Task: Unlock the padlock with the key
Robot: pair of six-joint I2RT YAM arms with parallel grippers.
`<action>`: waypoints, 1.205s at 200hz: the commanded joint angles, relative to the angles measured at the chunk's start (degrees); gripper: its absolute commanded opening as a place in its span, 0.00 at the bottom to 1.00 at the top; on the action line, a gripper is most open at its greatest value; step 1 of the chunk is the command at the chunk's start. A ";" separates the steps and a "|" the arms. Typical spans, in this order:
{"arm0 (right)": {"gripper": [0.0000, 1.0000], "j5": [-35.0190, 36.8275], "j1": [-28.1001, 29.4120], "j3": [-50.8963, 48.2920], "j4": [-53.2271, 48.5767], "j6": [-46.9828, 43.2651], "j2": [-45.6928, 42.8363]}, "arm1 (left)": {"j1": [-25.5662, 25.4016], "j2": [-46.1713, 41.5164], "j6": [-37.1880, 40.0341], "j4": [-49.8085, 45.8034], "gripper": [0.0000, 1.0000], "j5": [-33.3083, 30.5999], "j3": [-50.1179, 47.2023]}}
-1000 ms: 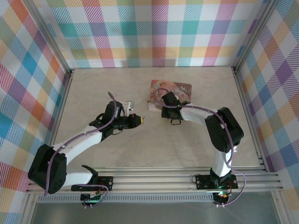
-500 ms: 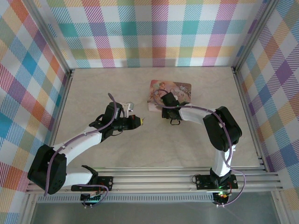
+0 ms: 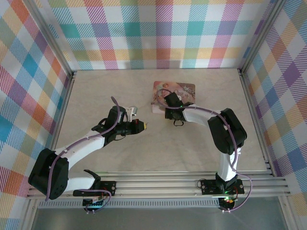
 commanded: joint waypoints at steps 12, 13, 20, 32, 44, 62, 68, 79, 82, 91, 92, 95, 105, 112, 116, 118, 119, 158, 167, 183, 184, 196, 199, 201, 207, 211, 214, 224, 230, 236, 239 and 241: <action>0.44 0.08 0.00 2.53 -0.71 0.04 1.66 | -0.63 -1.36 1.03 0.68 0.00 0.76 -0.99; 0.44 0.06 0.00 2.55 -0.72 0.08 1.67 | -0.63 -1.36 1.03 0.71 0.00 0.76 -0.95; 0.42 0.20 0.00 2.74 -0.72 0.05 1.98 | -0.64 -1.36 1.17 0.65 0.00 0.83 -1.01; 0.37 0.39 0.00 3.10 -0.67 -0.13 2.38 | -0.62 -1.41 1.39 0.53 0.00 0.76 -1.07; 0.33 0.57 0.00 3.25 -0.56 -0.44 2.48 | -0.63 -1.62 1.56 0.32 0.00 0.77 -1.16; 0.26 0.94 0.00 3.28 -0.49 -1.00 2.36 | -0.63 -1.88 1.83 0.21 0.00 0.76 -1.52; 0.25 1.05 0.01 3.32 -0.52 -1.26 2.30 | -0.63 -2.02 1.90 0.32 0.00 0.81 -1.67; 0.22 0.84 0.06 3.37 -0.48 -1.79 2.30 | -0.63 -2.19 2.06 0.35 0.00 0.70 -1.91; 0.22 0.70 0.00 3.37 -0.49 -1.89 2.30 | -0.63 -2.20 2.12 0.31 0.00 0.68 -1.95; 0.20 0.21 0.00 3.30 -0.46 -2.53 2.06 | -0.63 -2.30 2.29 0.32 0.00 0.67 -2.11; 0.20 0.12 0.04 3.29 -0.38 -2.57 2.05 | -0.63 -2.36 2.28 0.40 0.00 0.67 -2.12; 0.19 0.00 0.00 3.24 -0.35 -2.82 1.99 | -0.63 -2.34 2.37 0.46 0.00 0.74 -2.13; 0.17 -0.90 0.00 3.03 -0.15 -3.83 1.53 | -0.65 -2.54 2.61 0.88 0.00 0.91 -2.46; 0.16 -1.71 0.00 2.93 -0.19 -4.53 1.11 | -0.63 -2.64 2.81 1.83 0.00 1.19 -2.77; 0.15 -2.23 -0.09 2.93 -0.28 -5.01 0.87 | -0.63 -2.71 2.90 2.45 0.00 1.42 -3.03; 0.14 -2.53 -0.09 2.93 -0.39 -5.29 0.78 | -0.63 -2.82 2.95 2.79 0.00 1.47 -3.13; 0.14 -2.65 -0.09 2.93 -0.47 -5.40 0.75 | -0.63 -2.84 2.96 2.95 0.00 1.51 -3.20; 0.03 -12.29 -1.56 1.28 -1.22 -7.70 -2.81 | -0.63 -2.87 4.35 9.24 0.00 3.65 -4.95; 0.01 -14.85 -2.13 0.39 -0.75 -7.55 -3.85 | -0.63 -2.77 4.89 9.84 0.00 3.91 -4.95; 0.00 -18.78 -3.02 -0.79 -0.45 -6.98 -5.41 | -0.63 -2.40 5.60 10.14 0.00 4.22 -4.61; 0.00 -19.13 -3.09 -0.82 -0.41 -6.95 -5.51 | -0.63 -2.41 5.65 10.14 0.00 4.25 -4.60; 0.00 -22.02 -3.73 -1.40 -0.51 -6.68 -6.37 | -0.60 -1.94 5.81 10.44 0.00 4.44 -4.42; 0.00 -22.78 -3.78 -1.58 -0.50 -6.65 -6.58 | -0.62 -1.77 5.78 10.61 0.00 4.55 -4.42; 0.00 -23.35 -3.91 -1.67 -0.43 -6.60 -6.69 | -0.63 -1.69 5.78 10.72 0.00 4.56 -4.35; 0.00 -24.88 -4.30 -1.81 -0.48 -6.56 -7.09 | -0.63 -1.40 5.70 10.92 0.00 4.75 -4.26; 0.00 -25.83 -4.43 -1.94 -0.54 -6.49 -7.26 | -0.63 -1.16 5.70 11.09 0.00 4.87 -4.19; 0.00 -26.69 -4.60 -1.99 -0.59 -6.47 -7.39 | -0.63 -0.89 5.65 11.23 0.00 5.03 -4.08; 0.00 -29.34 -5.15 -2.30 -0.73 -6.23 -7.87 | -0.63 -0.05 5.36 11.98 0.00 5.63 -3.90; 0.00 -30.80 -5.51 -2.49 -0.71 -6.05 -8.17 | -0.63 0.42 4.99 12.58 0.00 6.11 -3.89; 0.00 -31.74 -5.78 -2.73 -0.69 -5.75 -8.57 | -0.63 1.01 4.55 13.13 0.00 6.33 -3.81; 0.00 -32.03 -5.92 -2.84 -0.68 -5.58 -8.86 | -0.63 1.25 4.33 13.44 0.00 6.50 -3.83; 0.00 -32.17 -5.97 -2.91 -0.76 -5.48 -8.95 | -0.63 1.51 4.18 13.58 0.00 6.54 -3.74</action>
